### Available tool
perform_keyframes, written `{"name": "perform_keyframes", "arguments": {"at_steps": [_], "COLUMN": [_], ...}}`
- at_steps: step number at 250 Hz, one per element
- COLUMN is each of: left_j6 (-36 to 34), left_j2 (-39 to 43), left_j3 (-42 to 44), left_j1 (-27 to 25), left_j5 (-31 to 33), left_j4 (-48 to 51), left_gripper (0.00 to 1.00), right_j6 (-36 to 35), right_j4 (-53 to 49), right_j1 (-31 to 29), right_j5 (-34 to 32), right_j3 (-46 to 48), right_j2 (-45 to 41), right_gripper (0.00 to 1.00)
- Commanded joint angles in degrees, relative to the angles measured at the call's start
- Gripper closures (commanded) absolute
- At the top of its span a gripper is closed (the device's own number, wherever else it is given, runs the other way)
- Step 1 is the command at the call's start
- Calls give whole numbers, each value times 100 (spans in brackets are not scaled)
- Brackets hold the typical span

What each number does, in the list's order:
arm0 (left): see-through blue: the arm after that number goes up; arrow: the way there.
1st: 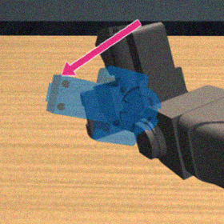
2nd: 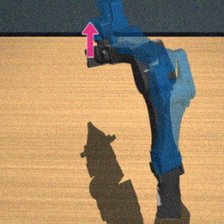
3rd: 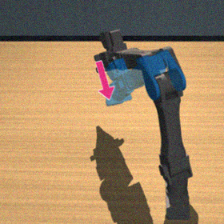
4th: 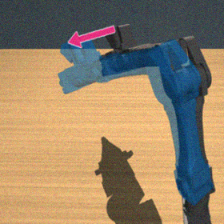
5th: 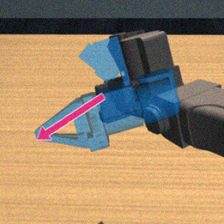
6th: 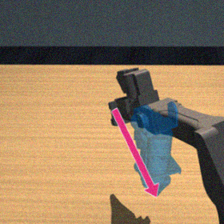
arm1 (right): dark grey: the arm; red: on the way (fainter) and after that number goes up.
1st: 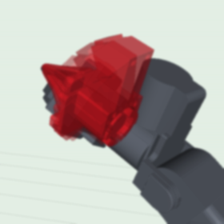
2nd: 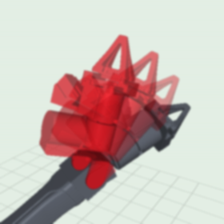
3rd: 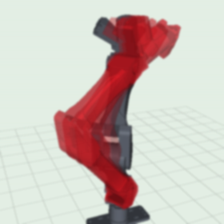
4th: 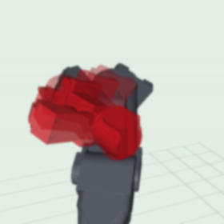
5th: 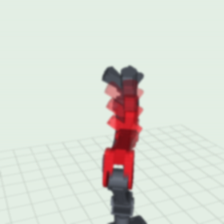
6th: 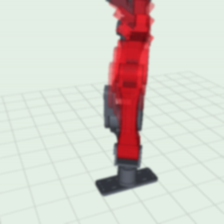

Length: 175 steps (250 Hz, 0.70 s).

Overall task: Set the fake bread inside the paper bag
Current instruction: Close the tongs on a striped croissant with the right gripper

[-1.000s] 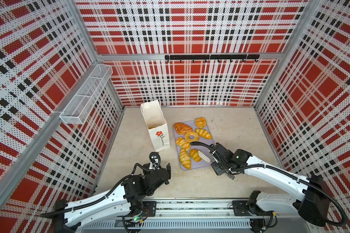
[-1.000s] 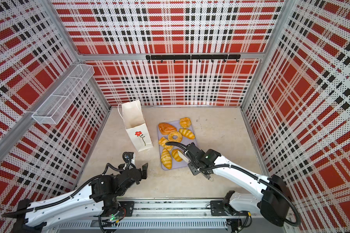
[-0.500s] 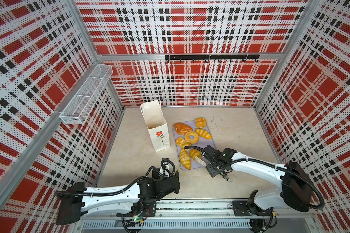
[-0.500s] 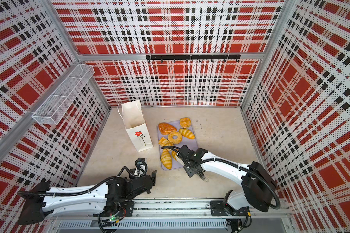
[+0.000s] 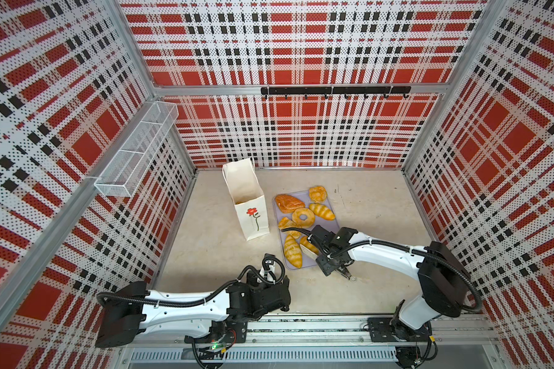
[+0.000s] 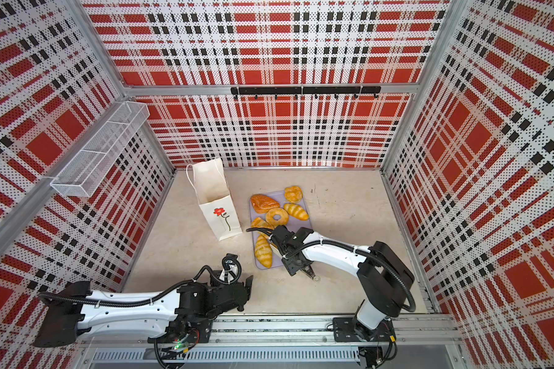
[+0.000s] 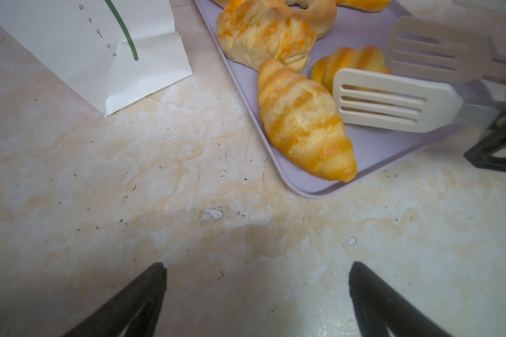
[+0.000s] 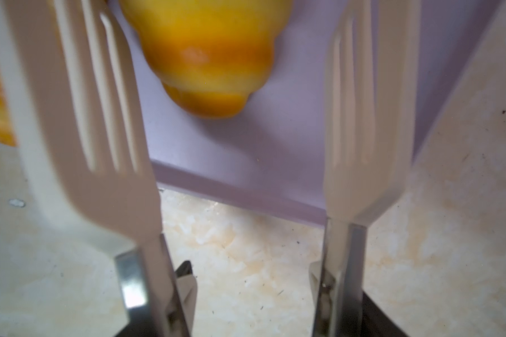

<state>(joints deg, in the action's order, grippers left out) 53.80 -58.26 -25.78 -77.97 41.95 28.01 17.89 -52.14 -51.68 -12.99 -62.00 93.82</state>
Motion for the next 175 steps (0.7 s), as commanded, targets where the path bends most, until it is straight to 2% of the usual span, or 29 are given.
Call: {"name": "perform_keyframes", "arguments": {"at_steps": [1, 18, 85, 175], "left_j6": [97, 134, 227, 726], "left_j2": [44, 93, 426, 816], "left_j3": [-125, -117, -150, -140], "left_j1": [-62, -92, -212, -803], "left_j5": [-2, -25, -38, 360], "left_j4": [-48, -7, 301, 601], "left_gripper": [1, 1, 1, 1], "right_j6": [109, 111, 56, 279], "right_j4": [-167, -240, -559, -262], "right_j1": [-25, -18, -21, -25], "right_j5": [-105, -121, -130, 176], "right_j3": [-232, -273, -303, 151], "right_j2": [120, 108, -30, -1237], "right_gripper": [31, 33, 56, 60]}}
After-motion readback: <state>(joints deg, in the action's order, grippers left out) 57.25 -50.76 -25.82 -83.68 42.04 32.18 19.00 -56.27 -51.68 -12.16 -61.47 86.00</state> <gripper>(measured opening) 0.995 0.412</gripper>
